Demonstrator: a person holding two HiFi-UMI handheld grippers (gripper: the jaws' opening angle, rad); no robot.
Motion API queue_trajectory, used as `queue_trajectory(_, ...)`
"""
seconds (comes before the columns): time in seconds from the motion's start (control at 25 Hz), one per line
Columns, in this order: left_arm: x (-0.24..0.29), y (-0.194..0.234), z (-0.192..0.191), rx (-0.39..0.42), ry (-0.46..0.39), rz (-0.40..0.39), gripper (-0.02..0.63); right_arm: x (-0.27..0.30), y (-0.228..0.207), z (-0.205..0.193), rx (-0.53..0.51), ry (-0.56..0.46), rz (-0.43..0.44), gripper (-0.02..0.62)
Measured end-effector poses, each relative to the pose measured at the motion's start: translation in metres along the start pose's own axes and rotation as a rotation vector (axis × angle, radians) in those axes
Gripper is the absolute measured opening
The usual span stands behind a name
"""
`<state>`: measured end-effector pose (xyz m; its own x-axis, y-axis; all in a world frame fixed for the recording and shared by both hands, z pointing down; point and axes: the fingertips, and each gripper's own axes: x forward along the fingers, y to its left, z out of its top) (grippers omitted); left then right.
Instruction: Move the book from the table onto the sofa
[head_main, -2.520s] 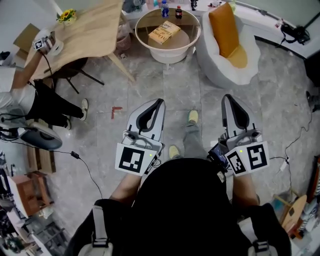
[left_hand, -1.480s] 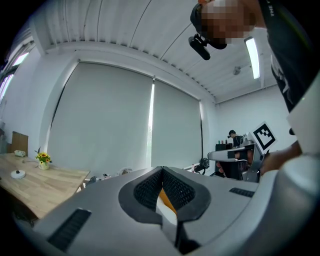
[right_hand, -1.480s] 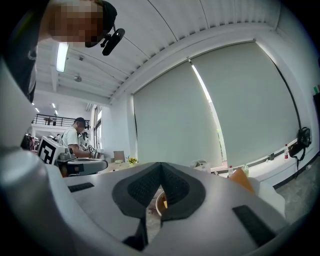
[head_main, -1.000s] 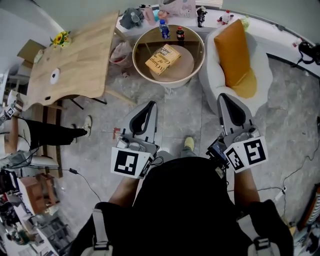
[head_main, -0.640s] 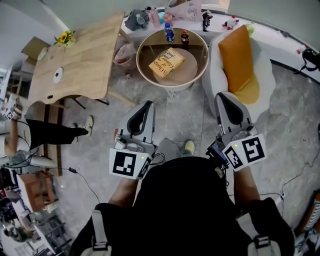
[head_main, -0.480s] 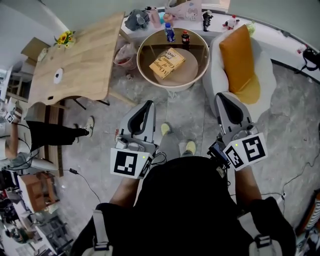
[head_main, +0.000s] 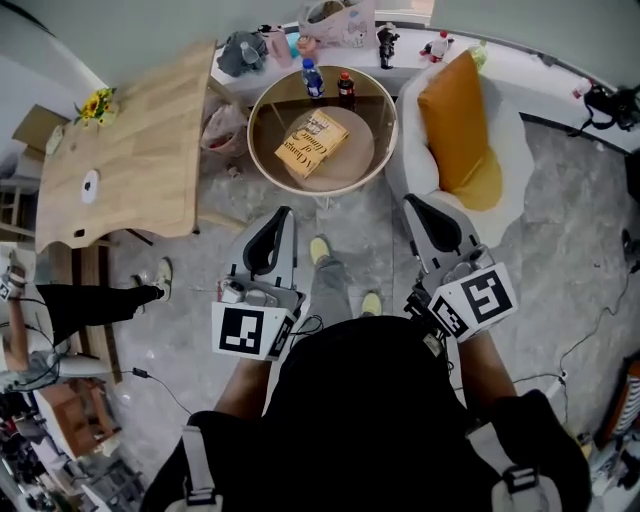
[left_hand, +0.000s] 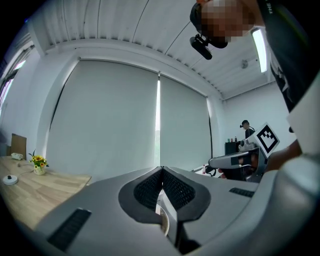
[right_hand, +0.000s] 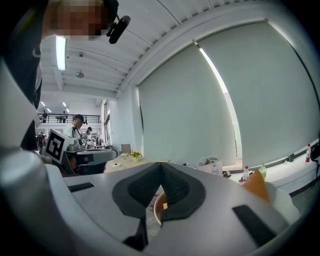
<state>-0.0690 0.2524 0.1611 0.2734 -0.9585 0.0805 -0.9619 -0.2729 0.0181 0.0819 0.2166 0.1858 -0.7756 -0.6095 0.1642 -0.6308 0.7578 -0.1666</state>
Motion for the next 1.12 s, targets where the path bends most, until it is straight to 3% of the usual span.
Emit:
queue_trajectory(0.72, 0.089, 0.117, -0.012, -0.028, 0.072, -0.001, 0.012, 0.138, -0.037, 0.022, -0.001, 0.058, 0.021, 0.002)
queue_trajectory(1.12, 0.114, 0.155, -0.008, -0.052, 0.038, -0.045, 0.012, 0.183, -0.034, 0.027, -0.024, 0.09, -0.015, 0.002)
